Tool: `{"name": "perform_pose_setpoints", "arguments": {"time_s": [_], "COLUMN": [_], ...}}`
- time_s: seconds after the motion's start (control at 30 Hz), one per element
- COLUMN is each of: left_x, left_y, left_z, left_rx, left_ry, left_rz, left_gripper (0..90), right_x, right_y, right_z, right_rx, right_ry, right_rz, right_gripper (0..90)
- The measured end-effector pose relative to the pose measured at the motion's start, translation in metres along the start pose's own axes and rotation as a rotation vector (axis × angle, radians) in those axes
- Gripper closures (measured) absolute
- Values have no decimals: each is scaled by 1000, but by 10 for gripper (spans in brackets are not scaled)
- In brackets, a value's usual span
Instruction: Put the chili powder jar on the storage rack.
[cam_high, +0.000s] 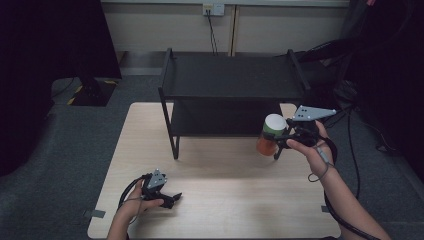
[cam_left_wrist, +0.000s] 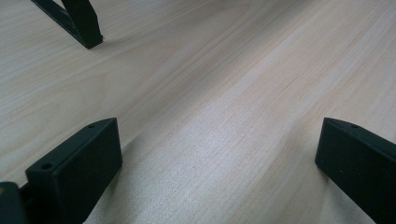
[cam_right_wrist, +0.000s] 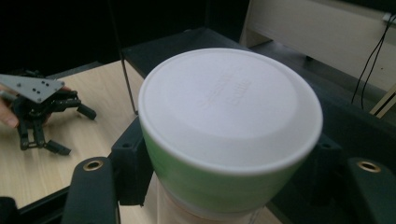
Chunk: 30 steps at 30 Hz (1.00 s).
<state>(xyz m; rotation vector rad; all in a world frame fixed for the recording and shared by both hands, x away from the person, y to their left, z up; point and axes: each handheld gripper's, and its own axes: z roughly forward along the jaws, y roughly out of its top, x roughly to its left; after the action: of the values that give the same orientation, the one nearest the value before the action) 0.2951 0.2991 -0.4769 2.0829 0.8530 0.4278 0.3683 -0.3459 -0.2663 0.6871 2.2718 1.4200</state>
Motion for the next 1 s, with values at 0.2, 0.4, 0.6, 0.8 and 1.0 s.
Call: {"name": "perform_pose_setpoints", "arguments": {"time_s": [0.2, 0.4, 0.6, 0.8, 1.0], "left_x": [0, 0, 0, 0, 0], "left_y": [0, 0, 0, 0, 0], "left_z": [0, 0, 0, 0, 0], "left_rx": [0, 0, 1, 1, 0], "left_ry": [0, 0, 0, 0, 0], "left_rz": [0, 1, 1, 1, 0], "left_gripper": [0, 0, 0, 0, 0], "right_x": [-2, -4, -1, 9, 9], "right_y": [9, 12, 13, 16, 15], "right_z": [5, 10, 16, 25, 31], "right_rx": [-2, -6, -20, -17, -29], "right_ry": [-40, -71, -96, -141, -149], "right_rz": [21, 43, 64, 74, 92], "right_gripper": [337, 337, 338, 338, 338]}}
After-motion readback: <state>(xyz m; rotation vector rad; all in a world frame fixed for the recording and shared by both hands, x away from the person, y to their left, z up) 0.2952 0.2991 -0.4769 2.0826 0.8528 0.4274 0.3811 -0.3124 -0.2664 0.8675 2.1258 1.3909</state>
